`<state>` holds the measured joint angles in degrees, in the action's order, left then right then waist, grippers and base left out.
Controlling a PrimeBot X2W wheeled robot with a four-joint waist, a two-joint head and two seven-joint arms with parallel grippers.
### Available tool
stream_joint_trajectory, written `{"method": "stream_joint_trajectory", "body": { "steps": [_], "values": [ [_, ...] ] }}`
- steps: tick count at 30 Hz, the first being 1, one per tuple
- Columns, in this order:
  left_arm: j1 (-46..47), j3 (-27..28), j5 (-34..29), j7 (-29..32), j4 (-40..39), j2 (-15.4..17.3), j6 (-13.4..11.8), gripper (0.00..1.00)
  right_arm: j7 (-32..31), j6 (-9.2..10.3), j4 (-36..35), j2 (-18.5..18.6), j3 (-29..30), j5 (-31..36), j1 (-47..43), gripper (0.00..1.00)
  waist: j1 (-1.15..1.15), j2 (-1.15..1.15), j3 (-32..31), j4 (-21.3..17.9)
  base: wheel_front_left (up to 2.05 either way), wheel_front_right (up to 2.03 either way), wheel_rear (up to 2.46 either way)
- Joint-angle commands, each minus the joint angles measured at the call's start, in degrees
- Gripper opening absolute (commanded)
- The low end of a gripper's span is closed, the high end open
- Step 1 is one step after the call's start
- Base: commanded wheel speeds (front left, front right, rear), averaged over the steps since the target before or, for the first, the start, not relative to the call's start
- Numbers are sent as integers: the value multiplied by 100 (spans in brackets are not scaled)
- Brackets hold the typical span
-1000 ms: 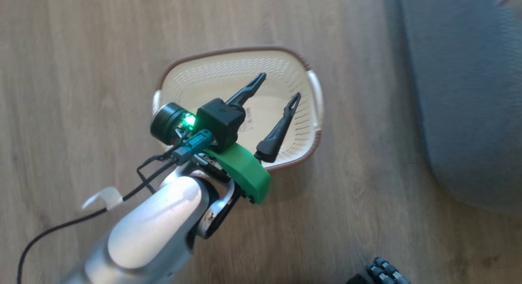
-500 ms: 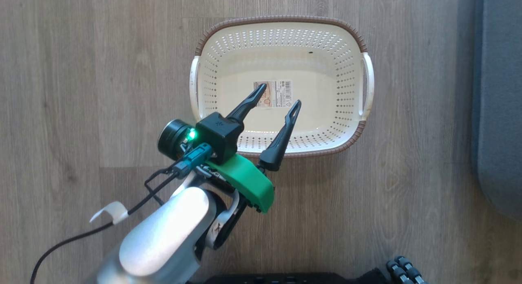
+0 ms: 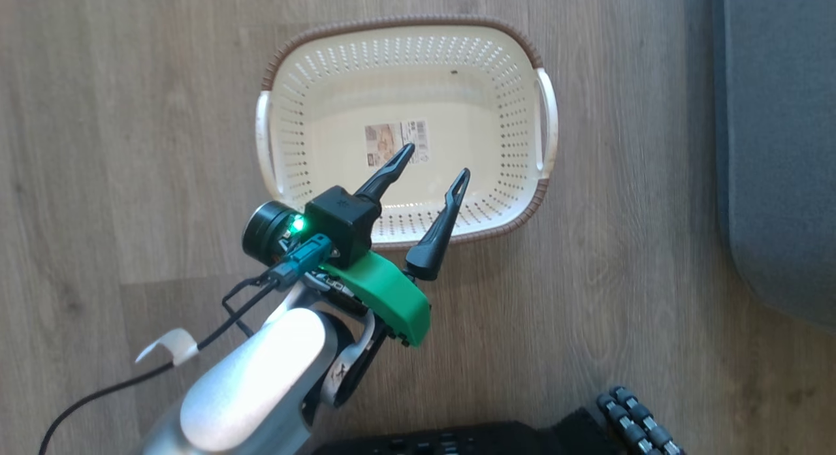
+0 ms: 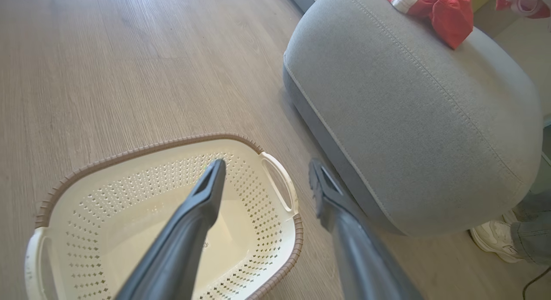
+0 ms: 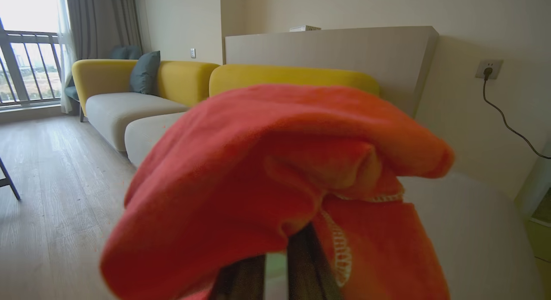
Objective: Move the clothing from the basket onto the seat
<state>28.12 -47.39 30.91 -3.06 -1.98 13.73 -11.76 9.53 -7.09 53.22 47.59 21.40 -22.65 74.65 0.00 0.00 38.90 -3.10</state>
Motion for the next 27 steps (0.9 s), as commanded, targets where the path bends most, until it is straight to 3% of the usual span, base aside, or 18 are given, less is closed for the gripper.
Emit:
{"method": "stream_joint_trajectory", "body": {
  "steps": [1, 11, 22, 25, 26, 27],
  "values": [
    [18, 133, -42, 35, -220, 129, -49, 100, 78, -40, -138, 191, 53, 10, -157, 0, 0, 0, 126, -81, 0, 0, 0],
    [60, 143, -126, 160, -431, 249, -187, 100, 277, -40, 148, 198, 231, -86, -170, 0, 0, 0, 492, -47, 0, 0, 0],
    [32, 193, -215, 206, -632, 347, -399, 100, 505, -40, 1259, -143, 882, 642, -260, 0, 0, 0, 990, 37, 0, 0, 0],
    [31, 209, -200, 195, -630, 357, -411, 100, 529, -40, 1352, -283, 963, 856, -212, 58, 0, 0, 977, 23, 0, 0, 0],
    [39, 218, -191, 179, -630, 345, -414, 100, 533, -40, 1361, -329, 965, 929, -205, 100, 0, 0, 953, 14, 0, 0, 0],
    [49, 228, -180, 159, -627, 329, -412, 100, 537, -40, 1355, -371, 952, 1013, -207, 100, 0, 0, 925, 2, 0, 0, 0]
  ]
}}
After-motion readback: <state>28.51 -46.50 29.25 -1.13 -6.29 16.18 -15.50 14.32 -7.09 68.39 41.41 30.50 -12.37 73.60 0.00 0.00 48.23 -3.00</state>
